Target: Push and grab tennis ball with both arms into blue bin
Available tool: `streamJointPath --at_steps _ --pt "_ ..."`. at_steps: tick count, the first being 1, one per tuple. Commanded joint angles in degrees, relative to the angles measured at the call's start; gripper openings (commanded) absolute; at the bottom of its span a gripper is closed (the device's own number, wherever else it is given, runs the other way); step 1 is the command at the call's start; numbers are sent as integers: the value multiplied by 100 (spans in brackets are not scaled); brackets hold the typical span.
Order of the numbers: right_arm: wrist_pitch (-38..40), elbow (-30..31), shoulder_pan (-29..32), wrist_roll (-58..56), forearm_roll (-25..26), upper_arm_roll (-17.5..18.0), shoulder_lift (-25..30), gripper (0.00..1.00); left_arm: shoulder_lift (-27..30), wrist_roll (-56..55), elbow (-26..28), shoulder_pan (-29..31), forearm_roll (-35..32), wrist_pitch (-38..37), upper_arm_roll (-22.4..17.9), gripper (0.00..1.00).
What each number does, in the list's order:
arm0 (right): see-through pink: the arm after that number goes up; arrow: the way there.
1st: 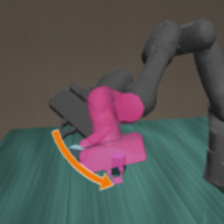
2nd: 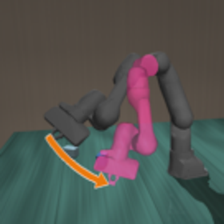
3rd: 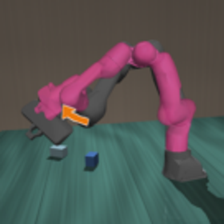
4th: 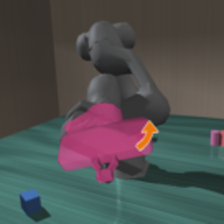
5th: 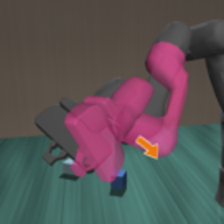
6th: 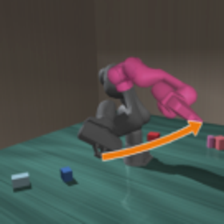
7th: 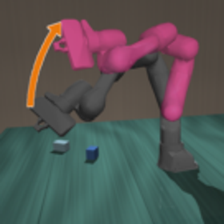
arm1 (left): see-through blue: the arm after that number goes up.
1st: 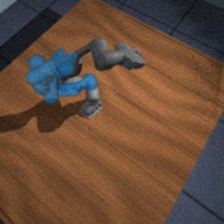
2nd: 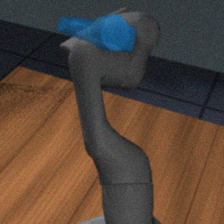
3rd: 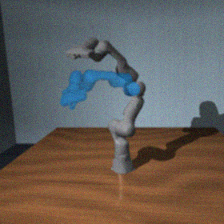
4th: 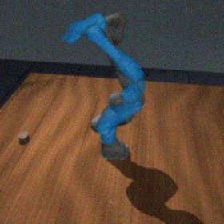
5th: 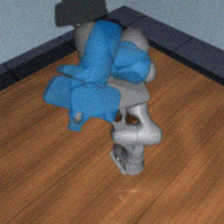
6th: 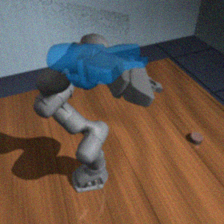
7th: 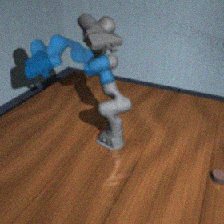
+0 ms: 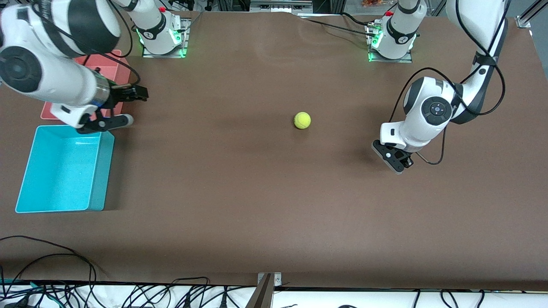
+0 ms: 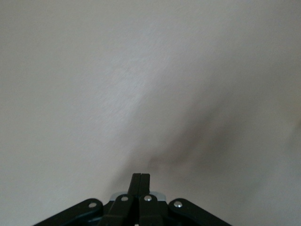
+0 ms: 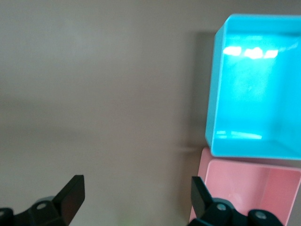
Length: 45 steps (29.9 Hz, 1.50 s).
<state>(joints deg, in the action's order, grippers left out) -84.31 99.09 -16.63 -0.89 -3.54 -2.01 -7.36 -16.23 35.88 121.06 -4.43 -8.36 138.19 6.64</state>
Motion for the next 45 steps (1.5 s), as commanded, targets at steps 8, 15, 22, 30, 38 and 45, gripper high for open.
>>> streamJointPath --at_steps 8,15,22,30,38,45 --pt "-920 962 -1193 589 -876 -19 -143 100 727 727 216 144 10 -442 -251 0" --pt "-1843 1323 -2150 1766 -921 -1 -327 100 973 736 374 179 -456 -442 -269 0" --pt "-2485 1306 -2749 2602 -921 8 -696 100 1342 683 453 179 -464 -451 -278 0" --pt "-3389 1297 -3329 3402 -930 8 -1135 100 1825 683 436 179 -464 -775 -269 0" --pt "-4339 1270 -3593 3806 -947 8 -1540 100 2256 674 356 179 -464 -1171 -269 8" --pt "-4919 1244 -3690 4009 -956 8 -1821 100 2405 403 356 179 -368 -1303 -269 37"
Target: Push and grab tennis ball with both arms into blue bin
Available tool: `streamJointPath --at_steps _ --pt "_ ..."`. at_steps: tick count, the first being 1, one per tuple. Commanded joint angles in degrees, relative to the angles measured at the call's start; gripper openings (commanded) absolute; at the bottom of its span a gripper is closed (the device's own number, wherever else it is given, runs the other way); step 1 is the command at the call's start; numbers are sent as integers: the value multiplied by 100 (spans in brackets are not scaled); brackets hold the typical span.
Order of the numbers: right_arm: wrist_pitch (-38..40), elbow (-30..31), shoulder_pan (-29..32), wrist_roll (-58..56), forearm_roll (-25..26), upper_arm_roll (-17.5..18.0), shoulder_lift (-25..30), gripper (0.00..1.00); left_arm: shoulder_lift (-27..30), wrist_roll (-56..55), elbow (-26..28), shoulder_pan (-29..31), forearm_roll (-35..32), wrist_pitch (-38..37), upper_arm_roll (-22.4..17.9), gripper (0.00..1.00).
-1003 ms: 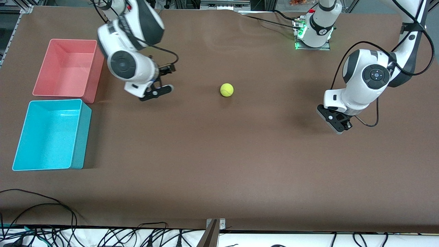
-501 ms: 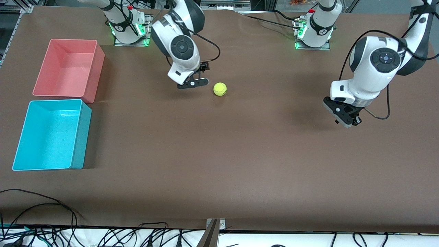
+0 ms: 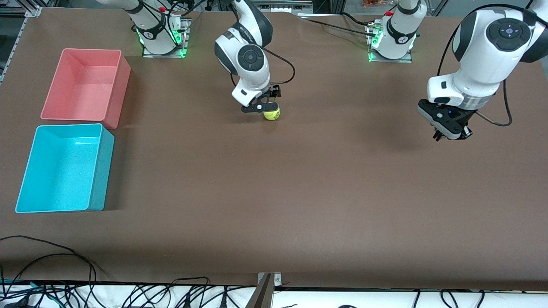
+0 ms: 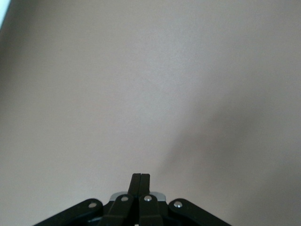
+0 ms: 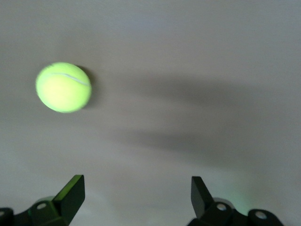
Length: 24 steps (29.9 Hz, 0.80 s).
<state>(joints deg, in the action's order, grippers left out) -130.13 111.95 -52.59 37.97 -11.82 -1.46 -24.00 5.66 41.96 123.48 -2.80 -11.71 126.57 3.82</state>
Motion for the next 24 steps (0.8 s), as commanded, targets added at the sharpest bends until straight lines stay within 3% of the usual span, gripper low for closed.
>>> streamJointPath --at_steps 1,3,4,5,7,9,16,24 --pt "-390 -59 -94 123 -136 -39 -192 100 251 -275 115 17 -7 -158 13 38" --pt "-504 -94 -103 132 -154 -39 -280 100 321 -337 115 8 37 -185 22 42" --pt "-583 -120 -129 132 -206 -39 -332 100 348 -329 115 17 54 -202 22 60" --pt "-662 -147 -155 123 -268 -39 -376 100 374 -329 115 17 80 -220 22 70" --pt "-838 -165 -208 132 -434 -48 -464 100 427 -311 106 17 159 -316 22 71" --pt "-979 -173 -269 123 -497 -48 -552 100 497 -294 89 17 273 -413 22 100" --pt "-1120 -182 -296 79 -470 -56 -693 100 629 -556 -69 17 713 -729 13 100" --pt "-1261 -182 -314 79 -426 -57 -790 100 770 -1821 -386 17 749 -1458 13 100"
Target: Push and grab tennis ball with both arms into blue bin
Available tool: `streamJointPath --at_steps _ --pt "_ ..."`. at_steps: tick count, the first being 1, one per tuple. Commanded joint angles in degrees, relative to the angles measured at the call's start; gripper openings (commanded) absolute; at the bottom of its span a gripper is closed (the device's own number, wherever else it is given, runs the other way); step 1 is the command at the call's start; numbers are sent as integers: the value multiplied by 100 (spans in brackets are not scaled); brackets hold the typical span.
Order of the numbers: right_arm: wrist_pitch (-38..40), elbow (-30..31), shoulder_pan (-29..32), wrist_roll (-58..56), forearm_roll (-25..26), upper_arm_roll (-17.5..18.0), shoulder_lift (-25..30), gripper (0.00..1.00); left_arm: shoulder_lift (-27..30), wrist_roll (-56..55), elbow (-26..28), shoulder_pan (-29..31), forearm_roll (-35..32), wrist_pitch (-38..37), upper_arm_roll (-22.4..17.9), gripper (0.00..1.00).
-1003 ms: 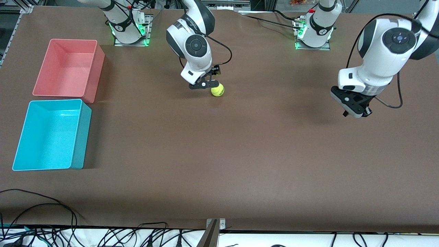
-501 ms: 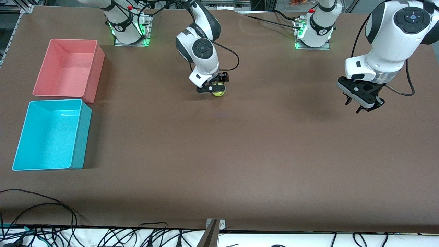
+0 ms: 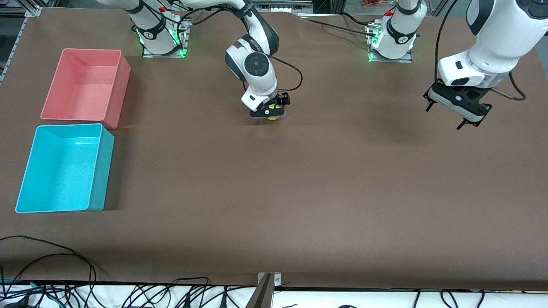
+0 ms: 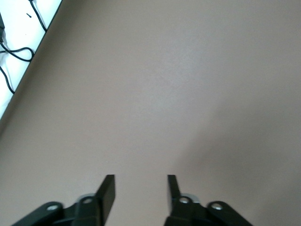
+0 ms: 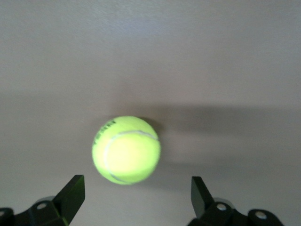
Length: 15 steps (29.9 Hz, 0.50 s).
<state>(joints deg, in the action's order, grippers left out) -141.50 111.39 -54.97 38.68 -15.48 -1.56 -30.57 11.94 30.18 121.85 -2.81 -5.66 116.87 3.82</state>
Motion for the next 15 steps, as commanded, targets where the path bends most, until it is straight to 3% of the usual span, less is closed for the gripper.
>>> streamJointPath --at_steps 1,9,10,15 --pt "-167 -126 -75 8 -60 -46 -168 100 150 -828 -258 17 144 -569 14 100" --pt "-536 -126 -136 17 -60 -46 -388 100 194 -1962 -723 -1 153 -1307 49 100" --pt "-536 -126 -136 8 -52 -46 -388 97 194 -2042 -794 -9 153 -1421 57 100" --pt "-528 -126 -136 -150 -43 -55 -380 60 194 -2297 -1154 8 600 -1992 49 100"
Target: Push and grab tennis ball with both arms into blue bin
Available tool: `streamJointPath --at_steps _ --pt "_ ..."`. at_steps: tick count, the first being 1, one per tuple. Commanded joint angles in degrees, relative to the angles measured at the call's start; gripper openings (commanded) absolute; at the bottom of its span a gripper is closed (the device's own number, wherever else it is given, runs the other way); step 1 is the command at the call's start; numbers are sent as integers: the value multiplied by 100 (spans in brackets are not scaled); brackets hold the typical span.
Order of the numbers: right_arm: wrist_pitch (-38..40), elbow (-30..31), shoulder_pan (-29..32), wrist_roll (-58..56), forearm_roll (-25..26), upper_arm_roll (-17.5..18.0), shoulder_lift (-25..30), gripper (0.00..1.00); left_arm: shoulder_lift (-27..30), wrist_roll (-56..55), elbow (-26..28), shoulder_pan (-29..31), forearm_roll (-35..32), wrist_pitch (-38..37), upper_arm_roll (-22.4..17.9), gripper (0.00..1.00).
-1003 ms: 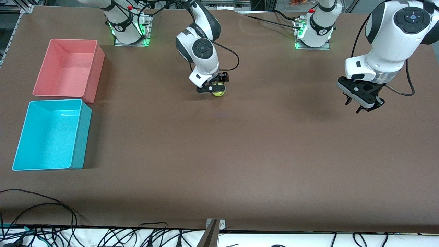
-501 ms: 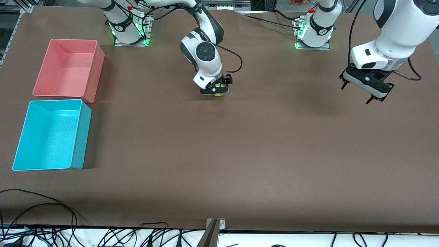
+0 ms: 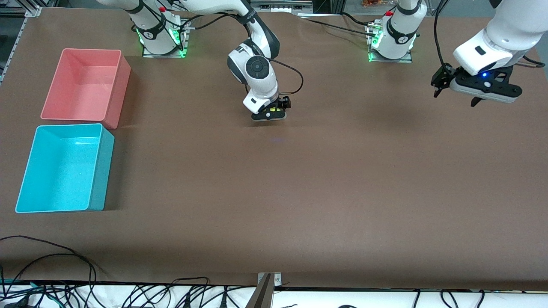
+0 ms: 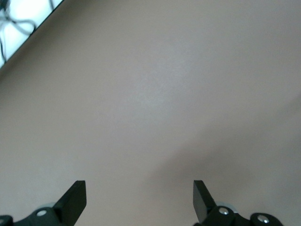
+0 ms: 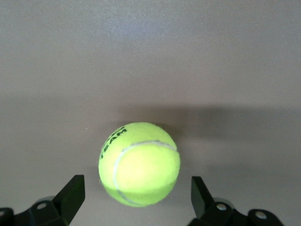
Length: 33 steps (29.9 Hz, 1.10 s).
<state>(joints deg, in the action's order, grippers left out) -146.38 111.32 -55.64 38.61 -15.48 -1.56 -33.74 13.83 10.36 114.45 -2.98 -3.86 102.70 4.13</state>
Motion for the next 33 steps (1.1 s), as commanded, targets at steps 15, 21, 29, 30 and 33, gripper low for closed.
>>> streamJointPath --at_steps 15,21,29,30,33 --pt "1013 -417 -52 -441 -43 -432 377 34 -100 -1019 -1512 16 597 -1849 35 100" --pt "2568 -1093 -52 -1311 -43 -1021 562 35 -363 -1107 -1882 7 615 -2043 -9 100" --pt "4116 -1876 -52 -2190 150 -1882 685 35 -644 -1089 -2075 25 615 -2052 -62 100" --pt "4240 -1929 -52 -2322 211 -1996 728 35 -653 -1098 -2093 25 623 -2052 -62 100" --pt "4556 -2000 -52 -2691 343 -2330 825 35 -662 -1089 -2093 25 632 -2052 -62 100"
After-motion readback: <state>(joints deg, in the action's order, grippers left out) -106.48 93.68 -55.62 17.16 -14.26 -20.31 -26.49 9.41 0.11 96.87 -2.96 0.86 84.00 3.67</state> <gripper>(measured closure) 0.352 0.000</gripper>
